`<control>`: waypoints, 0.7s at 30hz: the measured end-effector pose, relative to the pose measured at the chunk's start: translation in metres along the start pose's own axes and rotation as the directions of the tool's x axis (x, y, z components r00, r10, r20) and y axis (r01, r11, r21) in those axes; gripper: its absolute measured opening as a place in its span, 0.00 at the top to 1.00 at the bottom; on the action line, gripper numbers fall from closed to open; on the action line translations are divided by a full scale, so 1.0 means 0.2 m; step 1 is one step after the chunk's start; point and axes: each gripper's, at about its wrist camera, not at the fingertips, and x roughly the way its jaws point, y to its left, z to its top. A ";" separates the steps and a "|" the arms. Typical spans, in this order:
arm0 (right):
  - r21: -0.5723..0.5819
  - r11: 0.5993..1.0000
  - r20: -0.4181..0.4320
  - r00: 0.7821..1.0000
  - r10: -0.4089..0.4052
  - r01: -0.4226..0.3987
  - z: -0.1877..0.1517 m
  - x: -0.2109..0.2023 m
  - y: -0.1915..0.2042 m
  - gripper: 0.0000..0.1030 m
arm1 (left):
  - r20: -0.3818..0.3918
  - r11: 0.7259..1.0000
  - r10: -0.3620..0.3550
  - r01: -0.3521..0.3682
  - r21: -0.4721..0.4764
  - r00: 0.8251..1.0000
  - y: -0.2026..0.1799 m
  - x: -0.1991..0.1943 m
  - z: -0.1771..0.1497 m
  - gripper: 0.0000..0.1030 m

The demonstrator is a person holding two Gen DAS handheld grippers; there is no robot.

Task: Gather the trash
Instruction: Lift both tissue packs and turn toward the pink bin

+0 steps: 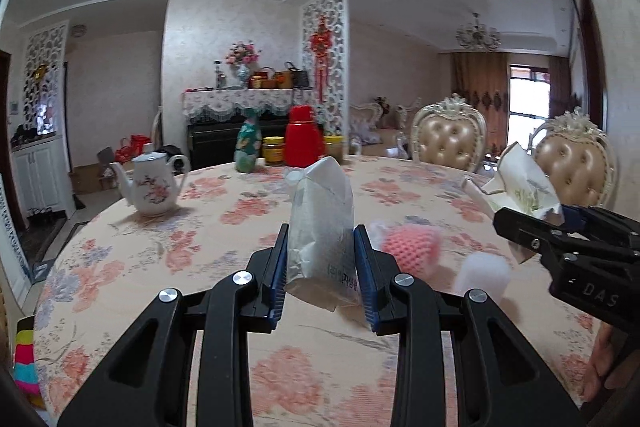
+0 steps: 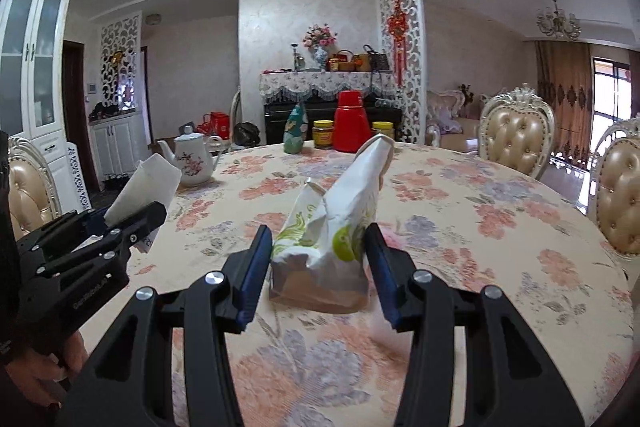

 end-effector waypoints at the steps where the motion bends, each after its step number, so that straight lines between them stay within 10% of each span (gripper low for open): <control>1: 0.006 1.000 -0.001 1.000 -0.007 0.007 -0.01 -0.01 -0.02 0.54 | -0.003 1.000 -0.010 0.010 0.003 1.000 -0.01 0.00 0.00 0.70; 21: 0.073 0.978 -0.016 0.981 -0.193 0.193 -0.20 -0.32 -0.50 0.54 | -0.082 0.970 -0.231 0.236 0.058 0.970 -0.51 0.07 -0.07 0.70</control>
